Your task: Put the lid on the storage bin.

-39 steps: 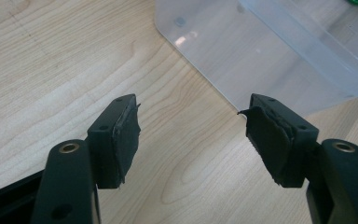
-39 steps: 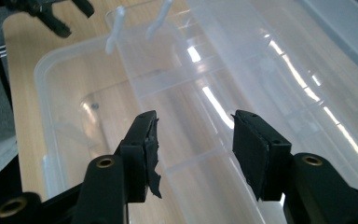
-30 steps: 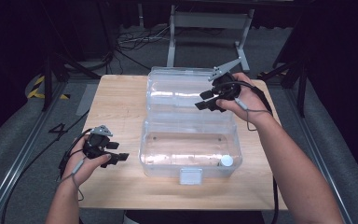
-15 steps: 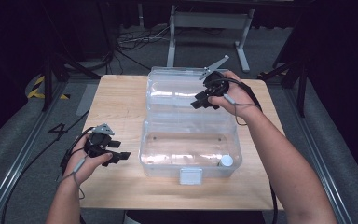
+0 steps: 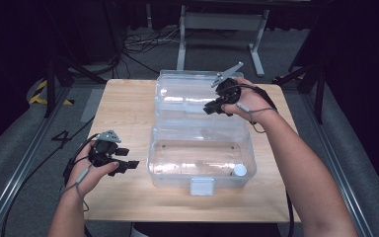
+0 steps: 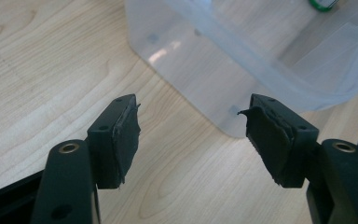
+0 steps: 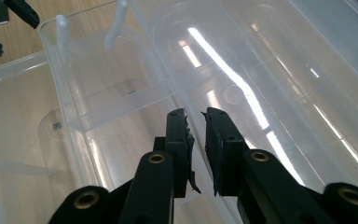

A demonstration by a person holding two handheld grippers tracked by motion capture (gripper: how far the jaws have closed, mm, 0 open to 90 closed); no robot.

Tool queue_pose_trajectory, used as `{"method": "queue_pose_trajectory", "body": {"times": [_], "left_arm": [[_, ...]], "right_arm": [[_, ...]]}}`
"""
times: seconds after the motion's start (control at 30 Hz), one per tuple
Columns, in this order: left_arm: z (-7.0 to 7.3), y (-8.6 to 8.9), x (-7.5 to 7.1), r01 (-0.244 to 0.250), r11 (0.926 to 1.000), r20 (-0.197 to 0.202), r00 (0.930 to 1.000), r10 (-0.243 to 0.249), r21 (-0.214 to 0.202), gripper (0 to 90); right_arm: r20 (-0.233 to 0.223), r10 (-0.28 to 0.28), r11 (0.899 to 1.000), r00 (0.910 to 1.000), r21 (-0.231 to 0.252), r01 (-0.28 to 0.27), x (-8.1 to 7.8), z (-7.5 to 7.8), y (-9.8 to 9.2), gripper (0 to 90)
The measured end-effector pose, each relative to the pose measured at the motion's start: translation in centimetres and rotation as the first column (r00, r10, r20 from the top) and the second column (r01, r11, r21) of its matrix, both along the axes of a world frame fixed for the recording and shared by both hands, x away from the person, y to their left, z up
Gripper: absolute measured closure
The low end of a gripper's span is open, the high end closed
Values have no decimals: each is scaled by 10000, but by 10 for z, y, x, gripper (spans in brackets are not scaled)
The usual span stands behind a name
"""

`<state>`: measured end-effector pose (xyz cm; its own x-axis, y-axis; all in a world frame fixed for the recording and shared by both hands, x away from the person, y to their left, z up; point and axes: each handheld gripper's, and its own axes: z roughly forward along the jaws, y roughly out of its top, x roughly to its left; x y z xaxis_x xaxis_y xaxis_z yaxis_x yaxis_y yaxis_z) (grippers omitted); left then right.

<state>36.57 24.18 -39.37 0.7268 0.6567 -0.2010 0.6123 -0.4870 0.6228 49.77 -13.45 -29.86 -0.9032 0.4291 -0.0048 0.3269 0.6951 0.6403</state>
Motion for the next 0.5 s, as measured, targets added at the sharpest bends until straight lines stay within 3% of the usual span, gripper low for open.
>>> {"method": "queue_pose_trajectory", "body": {"times": [0.3, 0.5], "left_arm": [[11, -11, -6, 458, 9989, 237, 9987, -455, -116, 353], [22, -22, -14, 1005, 9948, 444, 9940, -995, -192, 352]], "right_arm": [[-66, -113, 9998, 9999, 184, 114, -1, -2, -1, 810], [-26, -141, 9997, 9999, 194, 141, -1, -2, -1, 810]]}}
